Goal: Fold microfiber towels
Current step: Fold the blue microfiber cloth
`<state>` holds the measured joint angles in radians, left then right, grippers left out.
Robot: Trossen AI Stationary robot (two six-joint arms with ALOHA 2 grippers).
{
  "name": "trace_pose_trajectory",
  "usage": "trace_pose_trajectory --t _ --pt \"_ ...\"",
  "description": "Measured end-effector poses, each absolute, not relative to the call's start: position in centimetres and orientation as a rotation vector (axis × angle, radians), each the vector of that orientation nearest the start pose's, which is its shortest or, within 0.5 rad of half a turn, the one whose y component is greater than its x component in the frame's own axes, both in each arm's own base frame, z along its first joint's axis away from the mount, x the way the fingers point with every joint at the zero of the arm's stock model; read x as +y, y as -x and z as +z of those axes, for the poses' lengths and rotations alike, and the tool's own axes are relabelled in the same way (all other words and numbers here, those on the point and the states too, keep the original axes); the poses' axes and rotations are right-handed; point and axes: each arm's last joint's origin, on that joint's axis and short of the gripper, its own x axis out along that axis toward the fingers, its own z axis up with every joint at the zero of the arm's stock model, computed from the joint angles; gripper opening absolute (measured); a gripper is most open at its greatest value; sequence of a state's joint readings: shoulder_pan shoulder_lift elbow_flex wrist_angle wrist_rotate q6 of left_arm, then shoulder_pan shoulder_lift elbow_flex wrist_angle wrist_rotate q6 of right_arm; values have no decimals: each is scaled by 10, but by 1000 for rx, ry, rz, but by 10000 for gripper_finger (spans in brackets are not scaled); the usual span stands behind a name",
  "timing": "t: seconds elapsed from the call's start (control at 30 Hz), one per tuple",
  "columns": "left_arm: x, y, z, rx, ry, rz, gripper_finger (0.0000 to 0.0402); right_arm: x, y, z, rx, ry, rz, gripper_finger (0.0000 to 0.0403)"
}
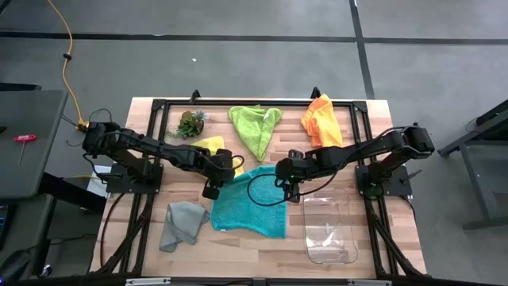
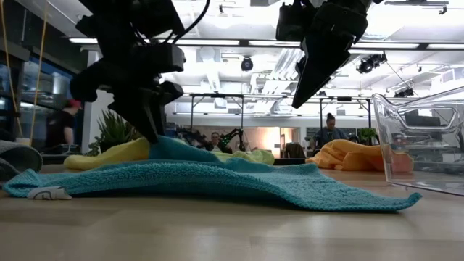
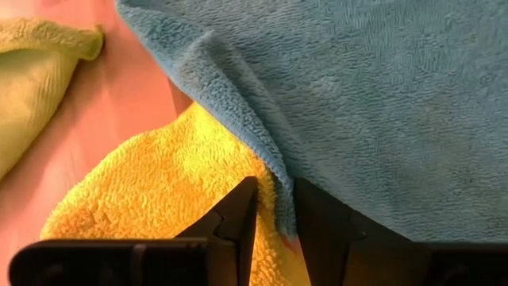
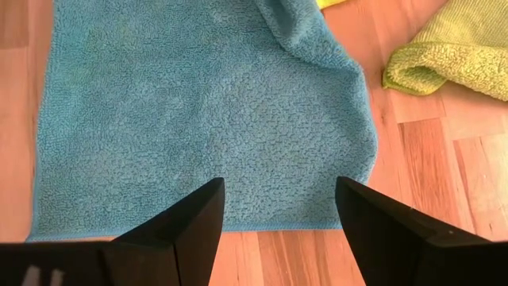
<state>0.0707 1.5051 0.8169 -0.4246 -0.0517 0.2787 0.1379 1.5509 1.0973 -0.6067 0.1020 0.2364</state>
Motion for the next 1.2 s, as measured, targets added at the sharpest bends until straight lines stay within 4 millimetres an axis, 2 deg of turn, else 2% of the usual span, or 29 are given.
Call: trace_pose_trajectory --t 0.13,0.3,0.63,1.0,1.2 --pt "18 -272 171 1136 -326 -12 74 39 -306 230 1048 -86 -92 234" --pt "29 -270 171 1150 -380 5 74 40 -306 230 1043 -87 -91 234" --pt "63 -256 172 1217 -320 10 74 40 -306 230 1042 -105 -102 234" --pt "91 -228 166 1264 -266 93 74 40 -310 232 1000 -125 -106 234" --pt "102 -221 154 1225 -257 148 74 40 -311 233 991 -134 -110 234"
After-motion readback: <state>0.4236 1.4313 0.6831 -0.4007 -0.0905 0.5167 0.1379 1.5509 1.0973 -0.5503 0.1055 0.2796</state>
